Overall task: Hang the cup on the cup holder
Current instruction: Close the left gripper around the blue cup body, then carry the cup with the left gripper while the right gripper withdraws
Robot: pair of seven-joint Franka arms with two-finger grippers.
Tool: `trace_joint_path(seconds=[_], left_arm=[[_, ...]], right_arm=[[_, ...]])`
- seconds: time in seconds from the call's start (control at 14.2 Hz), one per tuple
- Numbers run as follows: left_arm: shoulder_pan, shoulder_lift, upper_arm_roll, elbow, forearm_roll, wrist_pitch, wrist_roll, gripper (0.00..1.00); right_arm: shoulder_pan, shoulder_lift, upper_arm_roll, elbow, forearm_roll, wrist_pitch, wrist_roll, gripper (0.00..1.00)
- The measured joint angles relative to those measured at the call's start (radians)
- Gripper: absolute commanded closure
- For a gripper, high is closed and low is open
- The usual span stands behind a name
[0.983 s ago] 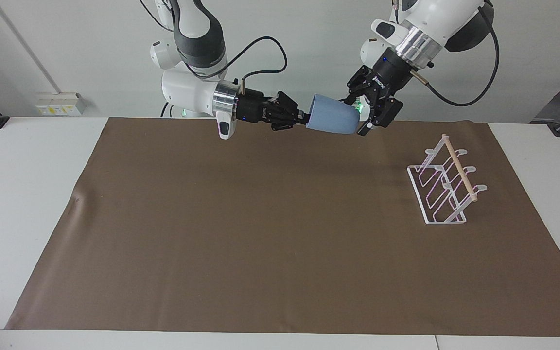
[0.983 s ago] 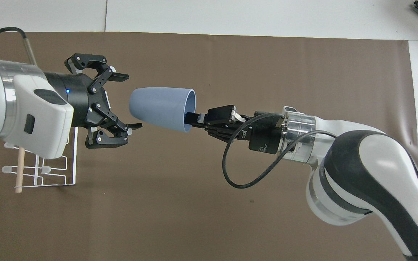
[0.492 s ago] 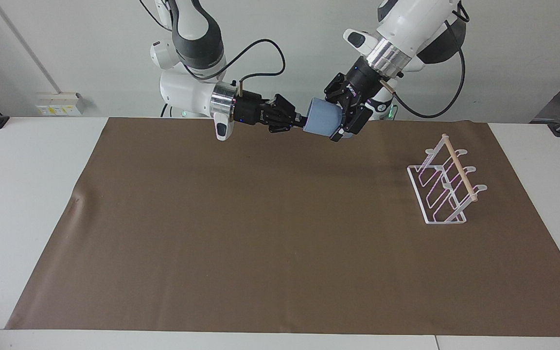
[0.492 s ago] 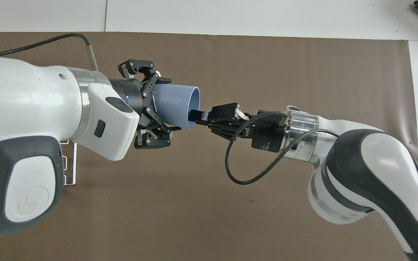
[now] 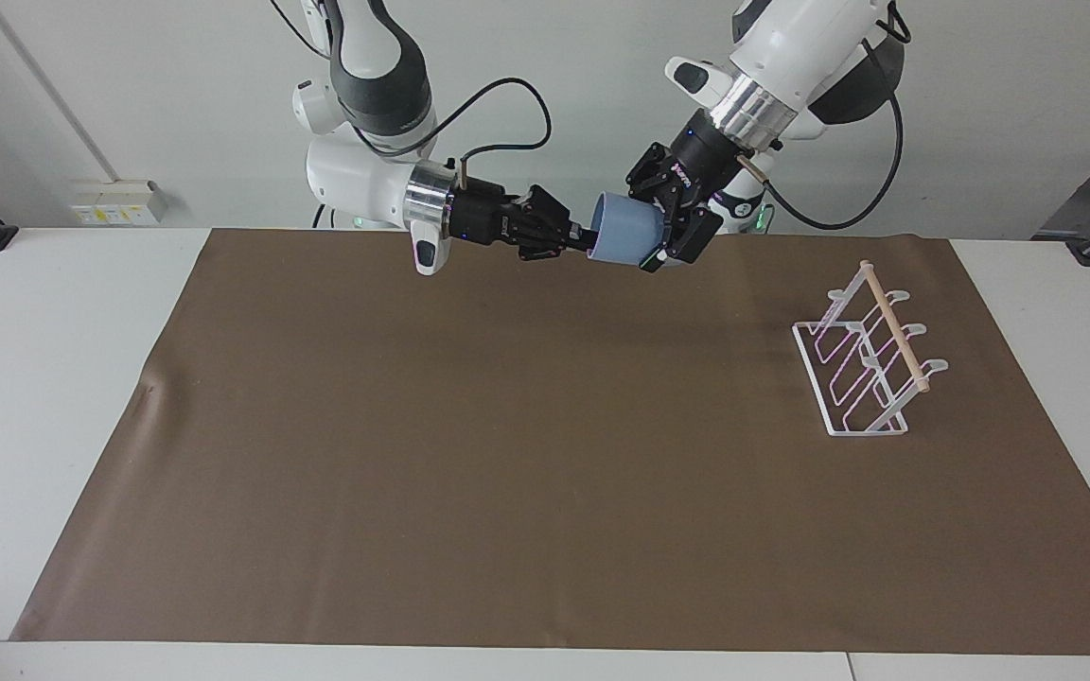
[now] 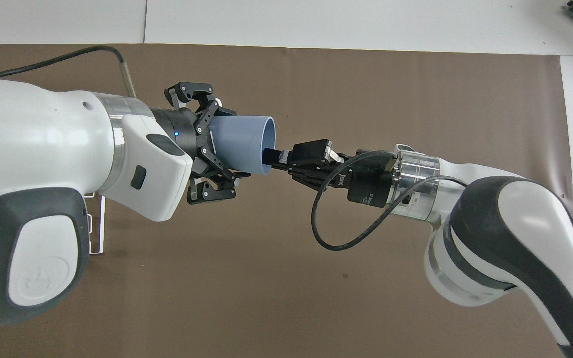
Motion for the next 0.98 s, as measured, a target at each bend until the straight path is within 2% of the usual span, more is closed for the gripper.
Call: trace_joint_path(seconds=[0.28, 0.35, 0.49, 0.56, 0.63, 0.7, 0.84, 0.91, 0.98], left_arm=[[0.0, 0.0, 0.0, -0.001, 0.0, 0.0, -0.008, 1.0], [-0.001, 0.0, 0.0, -0.002, 0.0, 0.0, -0.01, 1.0], [-0.001, 0.0, 0.0, -0.002, 0.0, 0.0, -0.016, 1.0], [-0.001, 0.0, 0.0, -0.003, -0.001, 0.001, -0.03, 1.0], [-0.001, 0.002, -0.001, -0.004, -0.001, 0.001, -0.044, 1.0], [-0.001, 0.002, -0.001, -0.005, -0.001, 0.001, -0.047, 1.0], [-0.001, 0.004, -0.001, -0.005, -0.002, 0.001, -0.053, 1.0], [-0.001, 0.006, -0.001, -0.005, -0.002, 0.001, -0.056, 1.0], [-0.001, 0.007, -0.001, -0.005, -0.002, 0.002, -0.058, 1.0]], right_arm=[[-0.001, 0.0, 0.0, -0.001, 0.0, 0.0, 0.0, 1.0], [-0.002, 0.0, 0.0, -0.001, 0.0, 0.0, 0.0, 0.95], [-0.002, 0.0, 0.0, -0.001, 0.0, 0.0, 0.0, 0.81], [-0.002, 0.0, 0.0, 0.0, 0.001, 0.0, 0.0, 0.71], [0.0, -0.001, 0.003, 0.001, 0.001, 0.0, 0.0, 0.5], [0.0, -0.001, 0.003, 0.001, 0.002, 0.002, 0.0, 0.37], [0.002, -0.002, 0.006, 0.001, 0.003, 0.0, 0.004, 0.34], [0.003, -0.002, 0.008, 0.001, 0.004, 0.001, 0.01, 0.28], [0.003, -0.003, 0.009, 0.001, 0.004, 0.001, 0.015, 0.12]])
